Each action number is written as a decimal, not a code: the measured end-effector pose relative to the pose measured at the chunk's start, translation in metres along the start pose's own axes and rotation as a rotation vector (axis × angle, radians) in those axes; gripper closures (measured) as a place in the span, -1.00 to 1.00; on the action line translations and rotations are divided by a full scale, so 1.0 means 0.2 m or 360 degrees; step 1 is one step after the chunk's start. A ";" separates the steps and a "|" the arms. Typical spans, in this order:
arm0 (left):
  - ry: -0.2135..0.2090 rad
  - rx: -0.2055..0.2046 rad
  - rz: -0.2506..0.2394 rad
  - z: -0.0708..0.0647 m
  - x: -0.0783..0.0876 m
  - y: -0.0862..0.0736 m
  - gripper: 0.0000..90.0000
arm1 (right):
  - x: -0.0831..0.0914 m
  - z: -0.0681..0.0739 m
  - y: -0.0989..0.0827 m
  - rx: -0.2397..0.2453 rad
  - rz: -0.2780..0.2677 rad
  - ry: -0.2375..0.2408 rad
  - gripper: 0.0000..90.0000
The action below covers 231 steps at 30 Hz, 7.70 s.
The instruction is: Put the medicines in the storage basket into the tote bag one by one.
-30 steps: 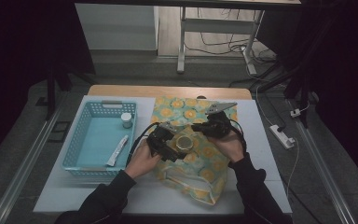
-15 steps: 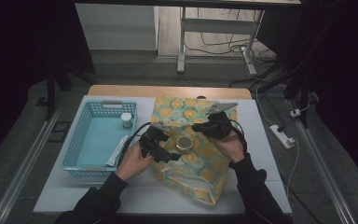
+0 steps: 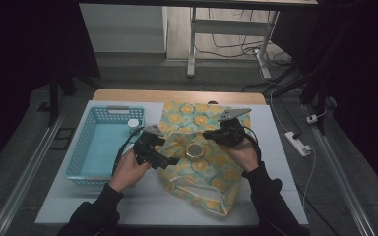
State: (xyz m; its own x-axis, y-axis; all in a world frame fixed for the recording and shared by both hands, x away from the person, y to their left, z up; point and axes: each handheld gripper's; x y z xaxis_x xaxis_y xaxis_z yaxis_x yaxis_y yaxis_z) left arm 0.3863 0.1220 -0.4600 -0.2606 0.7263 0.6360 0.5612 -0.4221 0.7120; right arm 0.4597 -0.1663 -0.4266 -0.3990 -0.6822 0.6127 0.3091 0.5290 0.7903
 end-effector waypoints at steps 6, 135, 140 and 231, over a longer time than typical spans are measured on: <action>0.0075 0.0036 0.0025 0.03 0.06 -0.04 -1.00 | 0.00 0.00 0.00 -0.0002 0.0000 -0.0001 1.00; 0.0336 0.0198 0.0072 0.10 0.40 -0.09 0.59 | 0.03 0.01 0.00 0.0005 -0.0075 -0.0032 1.00; 0.0263 0.0158 0.0070 0.04 0.36 -0.05 0.59 | 0.03 0.01 0.01 0.0007 -0.0081 -0.0034 1.00; 0.0334 0.0212 0.0350 0.16 -0.47 0.28 0.58 | 0.04 0.04 0.03 0.0008 -0.0090 -0.0007 1.00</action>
State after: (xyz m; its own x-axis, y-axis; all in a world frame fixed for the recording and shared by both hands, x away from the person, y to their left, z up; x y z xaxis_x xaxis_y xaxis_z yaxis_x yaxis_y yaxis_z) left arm 0.4669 0.0469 -0.4903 -0.2703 0.4924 0.8273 0.7161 -0.4715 0.5146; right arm 0.4517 -0.1656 -0.4175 -0.4194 -0.7088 0.5671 0.2815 0.4923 0.8236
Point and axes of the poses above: each handheld gripper's, and its own axes: x roughly backward along the jaws, y roughly out of its top, z roughly to its left, and after that the axes turned 5 degrees about -y, right-handed
